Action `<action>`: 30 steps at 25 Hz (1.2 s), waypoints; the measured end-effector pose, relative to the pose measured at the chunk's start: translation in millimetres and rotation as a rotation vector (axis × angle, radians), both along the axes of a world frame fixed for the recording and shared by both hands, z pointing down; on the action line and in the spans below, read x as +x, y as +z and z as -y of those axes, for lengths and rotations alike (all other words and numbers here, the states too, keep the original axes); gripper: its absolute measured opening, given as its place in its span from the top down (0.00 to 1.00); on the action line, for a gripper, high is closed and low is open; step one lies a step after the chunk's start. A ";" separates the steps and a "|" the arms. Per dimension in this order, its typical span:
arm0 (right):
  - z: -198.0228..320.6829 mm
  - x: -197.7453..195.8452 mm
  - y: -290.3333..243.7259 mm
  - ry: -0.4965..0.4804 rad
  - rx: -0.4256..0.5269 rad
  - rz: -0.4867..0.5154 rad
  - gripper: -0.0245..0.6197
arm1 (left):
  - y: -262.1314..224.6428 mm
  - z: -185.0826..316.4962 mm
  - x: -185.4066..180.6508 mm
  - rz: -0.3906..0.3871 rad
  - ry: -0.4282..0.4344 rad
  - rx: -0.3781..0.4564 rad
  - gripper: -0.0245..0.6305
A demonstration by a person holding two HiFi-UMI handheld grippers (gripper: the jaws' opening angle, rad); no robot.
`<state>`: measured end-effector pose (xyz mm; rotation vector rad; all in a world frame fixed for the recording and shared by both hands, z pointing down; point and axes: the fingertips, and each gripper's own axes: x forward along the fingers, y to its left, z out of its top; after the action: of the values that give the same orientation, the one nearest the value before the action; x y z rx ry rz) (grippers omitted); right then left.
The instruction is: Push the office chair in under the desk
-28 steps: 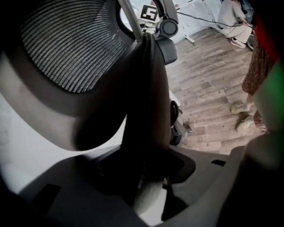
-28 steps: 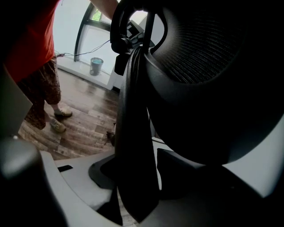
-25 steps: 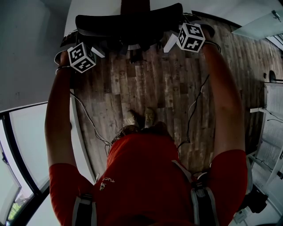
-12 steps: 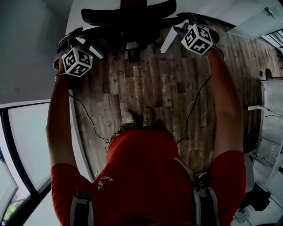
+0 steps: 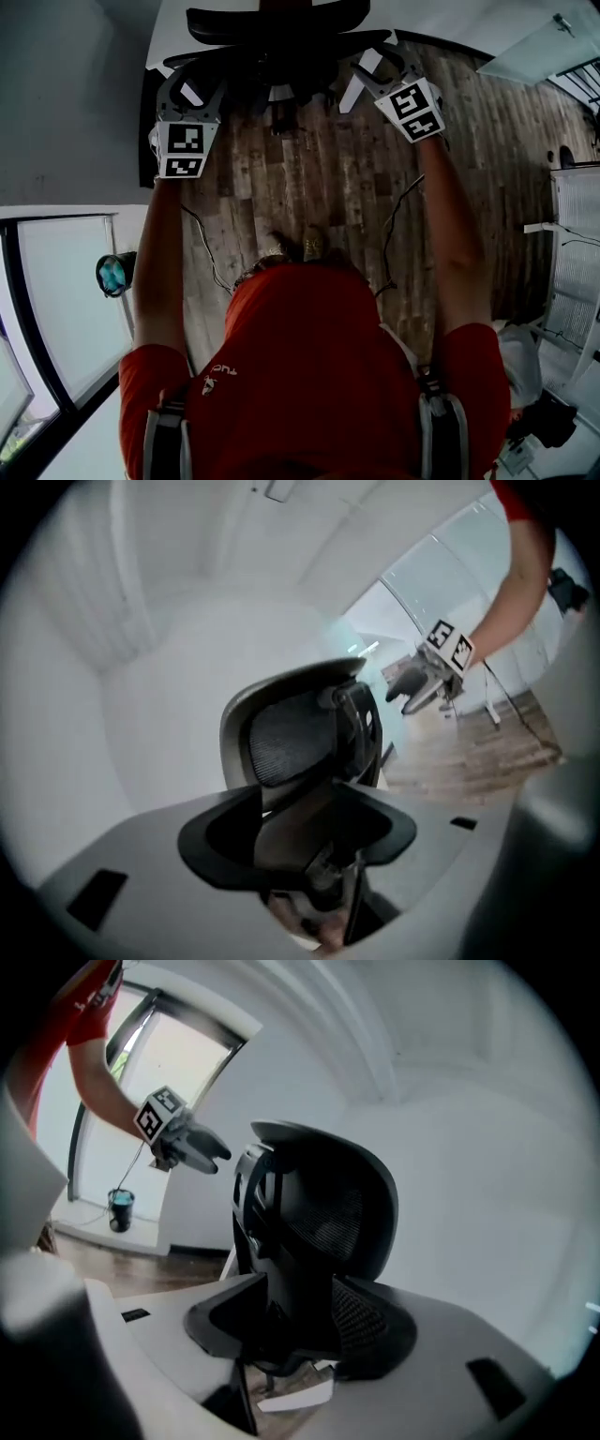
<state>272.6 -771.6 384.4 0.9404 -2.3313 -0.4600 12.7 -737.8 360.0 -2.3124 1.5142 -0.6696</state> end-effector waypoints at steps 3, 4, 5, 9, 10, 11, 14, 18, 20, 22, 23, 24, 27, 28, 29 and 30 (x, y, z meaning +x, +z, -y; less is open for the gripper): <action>-23.9 -24.7 -8.2 -0.013 -0.005 0.155 0.63 | -15.0 -18.8 25.2 -0.207 0.047 0.015 0.65; -31.7 -32.9 -10.5 -0.020 -0.006 0.203 0.65 | -18.3 -24.8 33.3 -0.262 0.063 0.018 0.68; -39.4 -40.9 -13.2 -0.027 -0.005 0.251 0.68 | -20.9 -30.9 41.4 -0.304 0.080 0.021 0.72; -72.1 -67.9 -28.8 -0.073 0.001 0.430 0.79 | -27.9 -52.8 69.4 -0.354 0.134 0.043 0.83; -79.9 -72.9 -33.7 -0.087 0.005 0.467 0.82 | -29.7 -56.9 74.3 -0.359 0.141 0.051 0.85; -87.1 -77.3 -38.9 -0.102 0.009 0.503 0.85 | -31.0 -60.6 78.6 -0.369 0.147 0.055 0.86; -103.7 -88.3 -55.1 -0.141 0.021 0.598 0.89 | -34.3 -70.2 89.0 -0.406 0.170 0.061 0.91; -115.6 -98.4 -70.3 -0.167 0.035 0.669 0.92 | -40.6 -78.7 98.8 -0.436 0.206 0.076 0.93; -119.1 -101.2 -74.5 -0.169 0.050 0.690 0.92 | -42.6 -81.9 101.5 -0.467 0.220 0.071 0.94; -121.9 -103.7 -75.9 -0.168 0.060 0.698 0.92 | -43.1 -84.5 104.5 -0.481 0.239 0.065 0.95; -122.9 -104.7 -75.9 -0.167 0.063 0.700 0.92 | -42.8 -85.5 105.7 -0.481 0.246 0.064 0.95; -123.5 -105.4 -75.8 -0.165 0.064 0.700 0.92 | -42.9 -86.2 106.5 -0.481 0.251 0.063 0.95; -124.3 -106.6 -74.9 -0.161 0.061 0.703 0.92 | -44.2 -87.7 107.3 -0.489 0.256 0.062 0.95; -124.8 -106.9 -74.3 -0.159 0.061 0.704 0.92 | -44.1 -88.2 107.1 -0.493 0.256 0.061 0.95; -125.5 -107.0 -73.7 -0.157 0.063 0.705 0.92 | -43.8 -88.9 106.8 -0.496 0.256 0.060 0.95; -126.1 -107.0 -73.2 -0.154 0.066 0.706 0.92 | -43.4 -89.4 106.2 -0.499 0.256 0.060 0.95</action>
<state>165.6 -645.5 311.2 1.0824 -3.0544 -0.2909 118.9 -648.4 316.6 -2.6900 1.3494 0.0252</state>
